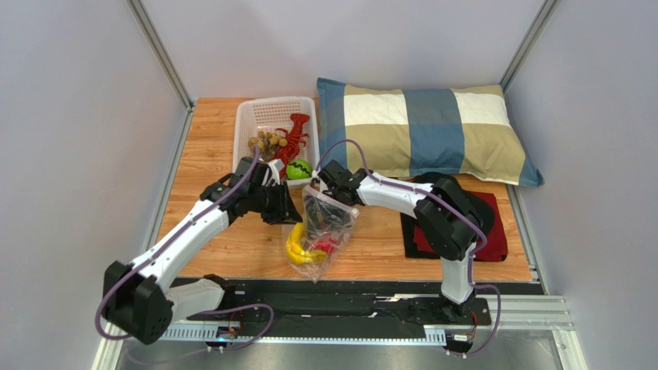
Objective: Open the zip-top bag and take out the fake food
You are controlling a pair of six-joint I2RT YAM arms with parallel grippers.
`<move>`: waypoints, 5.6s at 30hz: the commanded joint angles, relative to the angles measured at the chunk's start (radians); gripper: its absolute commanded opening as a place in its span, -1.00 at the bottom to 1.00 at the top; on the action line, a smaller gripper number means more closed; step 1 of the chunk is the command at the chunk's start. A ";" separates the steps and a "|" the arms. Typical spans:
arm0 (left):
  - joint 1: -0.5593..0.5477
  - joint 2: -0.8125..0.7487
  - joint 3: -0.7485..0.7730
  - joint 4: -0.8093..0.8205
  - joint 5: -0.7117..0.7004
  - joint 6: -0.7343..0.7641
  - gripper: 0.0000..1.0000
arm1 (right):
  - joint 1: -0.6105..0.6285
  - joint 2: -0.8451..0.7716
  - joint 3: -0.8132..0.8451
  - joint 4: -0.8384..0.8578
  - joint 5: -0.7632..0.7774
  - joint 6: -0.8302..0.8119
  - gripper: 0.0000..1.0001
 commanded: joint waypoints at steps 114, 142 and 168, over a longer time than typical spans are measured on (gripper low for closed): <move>0.164 -0.153 -0.148 -0.042 -0.053 -0.038 -0.27 | -0.366 -0.649 -0.103 -0.195 0.245 -0.089 -0.27; 0.164 0.168 -0.260 0.182 -0.011 -0.024 -0.37 | -0.134 -0.302 -0.189 0.123 -0.168 -0.004 -0.07; 0.099 0.289 -0.312 0.355 0.108 -0.111 -0.49 | 0.077 -0.074 -0.146 0.507 -0.145 0.072 0.40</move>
